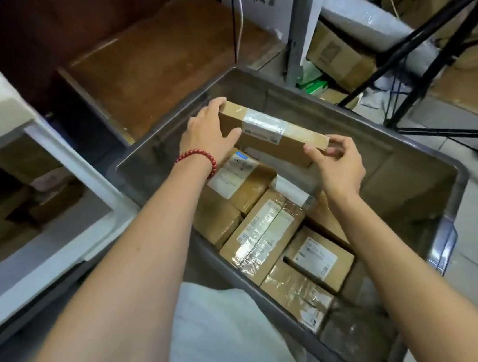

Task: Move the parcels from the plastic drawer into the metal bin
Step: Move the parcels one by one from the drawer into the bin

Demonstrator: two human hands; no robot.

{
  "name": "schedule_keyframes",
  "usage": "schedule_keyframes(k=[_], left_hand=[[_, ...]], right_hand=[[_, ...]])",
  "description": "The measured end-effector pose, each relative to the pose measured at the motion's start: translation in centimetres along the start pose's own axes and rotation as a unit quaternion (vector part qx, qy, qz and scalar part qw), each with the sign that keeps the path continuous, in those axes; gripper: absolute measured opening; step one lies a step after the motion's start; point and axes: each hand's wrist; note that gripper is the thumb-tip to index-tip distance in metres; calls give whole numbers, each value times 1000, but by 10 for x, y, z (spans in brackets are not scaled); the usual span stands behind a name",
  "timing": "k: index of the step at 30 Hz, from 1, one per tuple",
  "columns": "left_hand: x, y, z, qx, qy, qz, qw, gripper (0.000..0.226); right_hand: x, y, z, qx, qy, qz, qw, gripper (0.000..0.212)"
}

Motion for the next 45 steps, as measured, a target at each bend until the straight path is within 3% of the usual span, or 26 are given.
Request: schedule_keyframes(k=[6,12,15,19,33,39,45], left_hand=[[13,34,31,53,89,29,994,57],[36,39,49,104,192,4,976,69],[41,30,45,109,231,9,967,67],[35,12,24,49,232,20,971,59],[69,-135,-110,-14,236,-3,972,40],[117,-220,-153,-86,231,-140,959,45],[158,-261,-171,-142,244,-235,930,55]], right_hand=[[-19,31,21,-18,-27,35,999,40],[-27,45,41,143,-125,67,980,60],[-23,42,44,178,-155,30,971,60],[-10,27,40,195,-178,-22,964,61],[67,-102,77,240,-166,-309,905,49],[91,-166,96,312,-154,-398,849,41],[91,-203,123,389,-155,-432,799,41]])
Point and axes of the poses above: each hand's wrist, its own y-axis towards the middle knuckle, its own z-axis out of the palm, x = y × z, and after that the axes turned 11 degrees about -y, right-handed
